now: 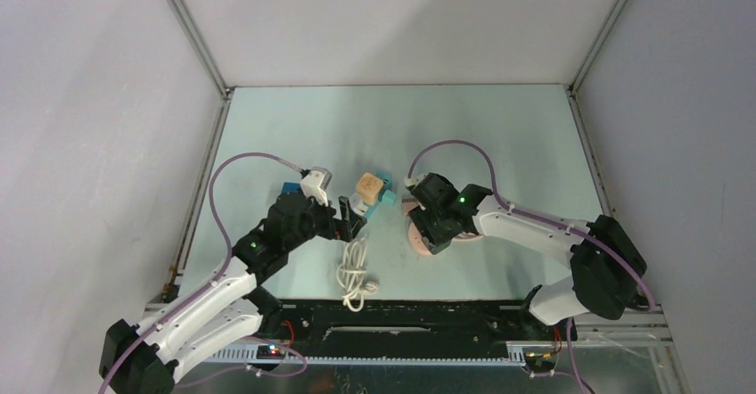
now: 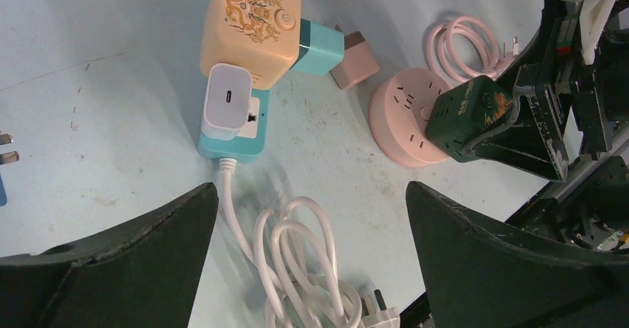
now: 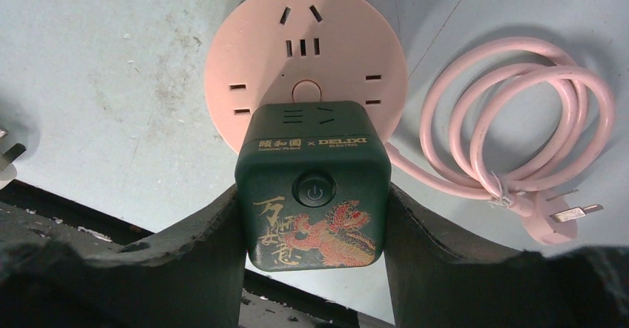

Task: Insert the plug
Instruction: Insert the plug into the socket.

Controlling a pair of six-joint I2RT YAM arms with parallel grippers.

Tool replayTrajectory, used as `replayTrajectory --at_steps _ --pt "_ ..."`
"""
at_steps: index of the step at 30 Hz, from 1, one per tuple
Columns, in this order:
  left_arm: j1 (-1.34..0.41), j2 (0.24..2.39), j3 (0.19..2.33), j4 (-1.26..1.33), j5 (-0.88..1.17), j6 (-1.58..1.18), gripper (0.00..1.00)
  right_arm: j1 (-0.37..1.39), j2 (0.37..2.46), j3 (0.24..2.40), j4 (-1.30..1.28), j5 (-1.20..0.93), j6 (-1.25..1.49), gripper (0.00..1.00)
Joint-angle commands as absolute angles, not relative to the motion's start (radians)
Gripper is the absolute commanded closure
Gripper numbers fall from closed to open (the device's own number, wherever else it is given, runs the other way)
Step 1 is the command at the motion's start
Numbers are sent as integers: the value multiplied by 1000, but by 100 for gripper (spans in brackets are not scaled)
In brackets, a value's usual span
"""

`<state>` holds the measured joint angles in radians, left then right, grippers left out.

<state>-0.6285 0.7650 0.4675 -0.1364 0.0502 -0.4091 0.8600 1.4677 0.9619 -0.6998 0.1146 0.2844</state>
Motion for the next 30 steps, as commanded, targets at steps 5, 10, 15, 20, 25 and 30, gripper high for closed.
replayTrajectory --at_steps 5,10,15,20,25,30 --pt "-621 750 520 -111 28 -398 0 893 1539 837 -664 82 410 100" --pt "-621 757 537 -122 22 -393 0 908 1554 767 -617 58 450 100" --pt "-621 771 552 -129 22 -386 0 912 1599 768 -615 51 455 100" --pt "-620 763 556 -135 16 -384 0 937 1626 762 -620 66 470 100" --pt "-616 759 565 -140 13 -380 0 941 1559 777 -640 113 465 100" --pt "-597 784 578 -147 6 -369 0 934 1404 859 -666 166 422 25"
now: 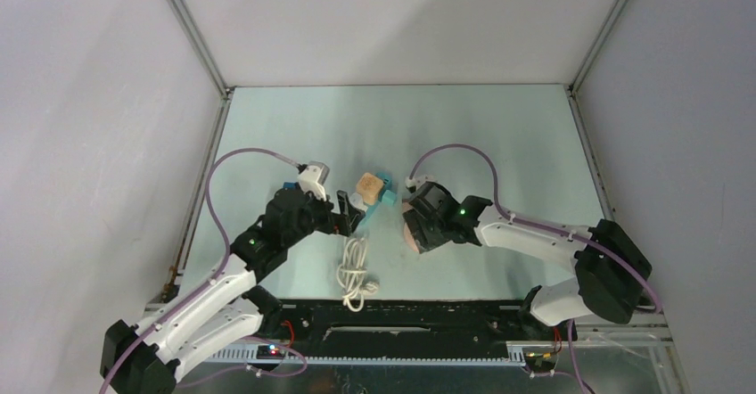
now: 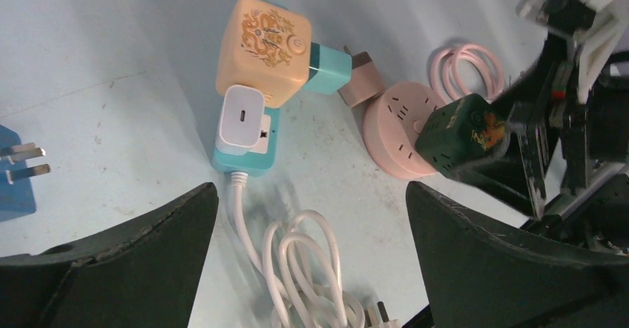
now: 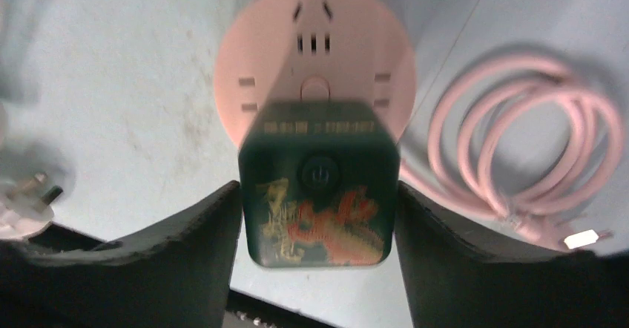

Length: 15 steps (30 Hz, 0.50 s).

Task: Insert the plug
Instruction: Insert the plug into the socket.

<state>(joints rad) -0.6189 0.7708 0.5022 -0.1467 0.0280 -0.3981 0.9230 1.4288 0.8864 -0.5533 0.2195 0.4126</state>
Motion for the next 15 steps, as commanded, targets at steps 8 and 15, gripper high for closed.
replayTrajectory --at_steps 8,15 --pt "-500 830 640 -193 -144 -416 0 818 1151 922 -613 60 346 0" --pt "-308 922 688 -283 -218 -657 0 753 1111 915 -655 27 310 0"
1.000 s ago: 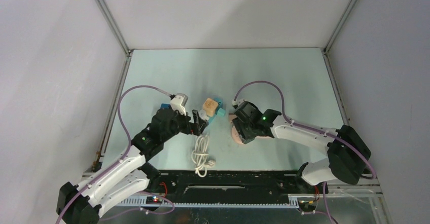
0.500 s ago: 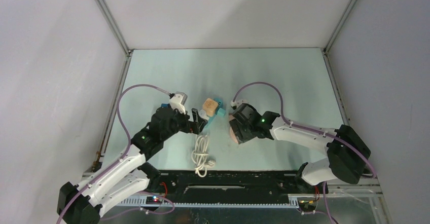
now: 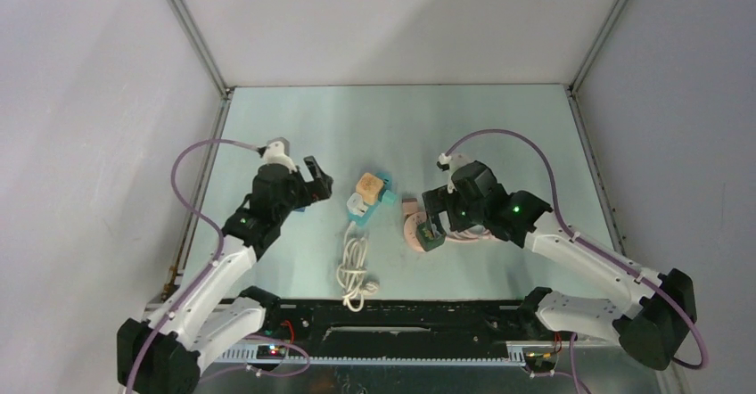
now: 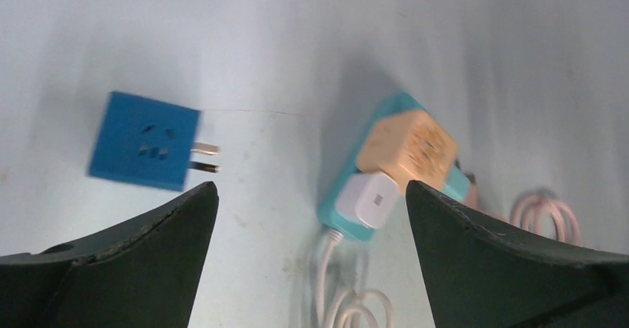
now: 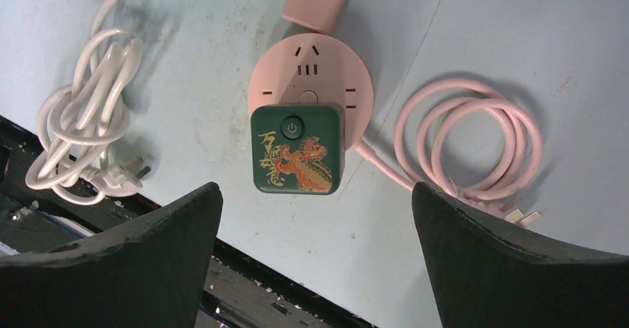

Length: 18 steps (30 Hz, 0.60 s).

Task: Insert the plug
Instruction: Insert the plug into the socket, then pick up the plug from the center of the board.

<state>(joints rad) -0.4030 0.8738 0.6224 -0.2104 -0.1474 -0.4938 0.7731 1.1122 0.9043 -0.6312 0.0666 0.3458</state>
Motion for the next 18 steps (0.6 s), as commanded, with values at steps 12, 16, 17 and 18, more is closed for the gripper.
replayTrajectory --at_steps 12,16,17,18 --pt "-89 1164 708 -396 -239 -952 0 739 1120 884 -607 -58 288 0" --pt "-15 1256 704 -261 -113 -924 0 738 1126 882 -596 -84 283 1" --pt "-7 1283 713 -236 -91 -915 0 738 1126 881 -592 -88 283 0" --pt "-4 1310 728 -227 -80 -906 0 737 1128 879 -590 -90 280 0"
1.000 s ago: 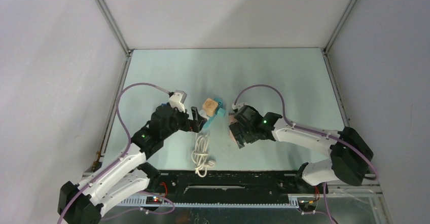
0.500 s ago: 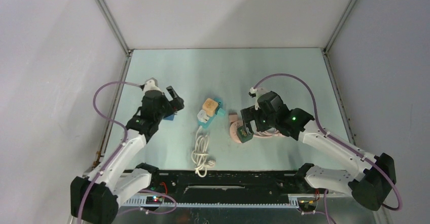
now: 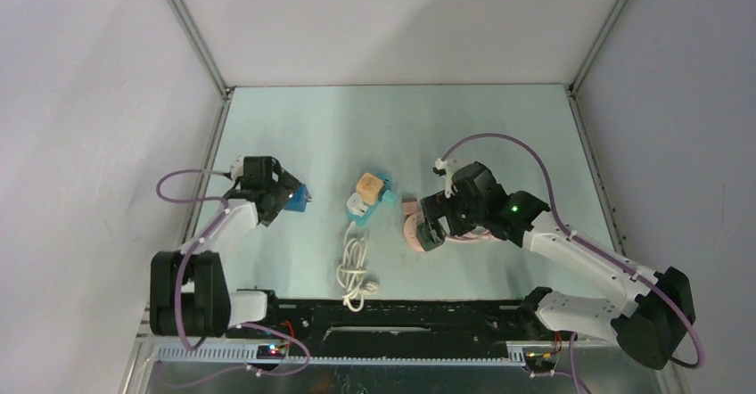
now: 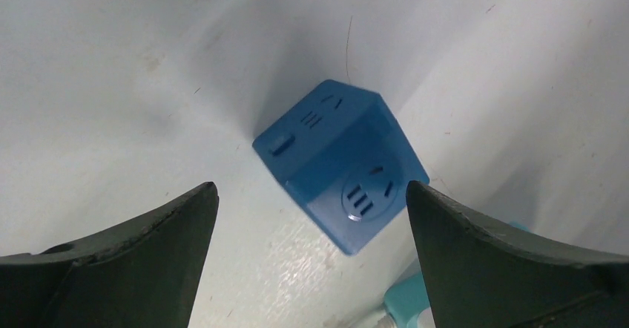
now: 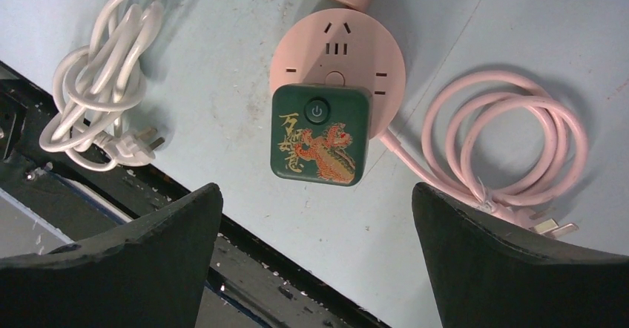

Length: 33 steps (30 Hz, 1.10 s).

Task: Insert the plug
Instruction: Pick up the plug from the center of the board.

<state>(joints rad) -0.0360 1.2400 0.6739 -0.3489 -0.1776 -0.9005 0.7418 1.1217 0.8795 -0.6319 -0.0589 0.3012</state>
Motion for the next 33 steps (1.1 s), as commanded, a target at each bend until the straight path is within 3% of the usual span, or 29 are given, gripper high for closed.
replayTrajectory --at_steps 1,14,28,33 --pt "-3 1339 752 -231 -75 -899 0 737 1129 879 -589 -91 279 0" --pt "-13 1605 988 -308 -14 -799 0 713 1166 879 -574 -116 248 0" --pt "-193 1722 1180 -417 -137 -589 0 699 1189 879 -568 -163 240 0" --pt "-221 1793 1284 -437 -84 -527 4 700 1182 879 -576 -161 238 0"
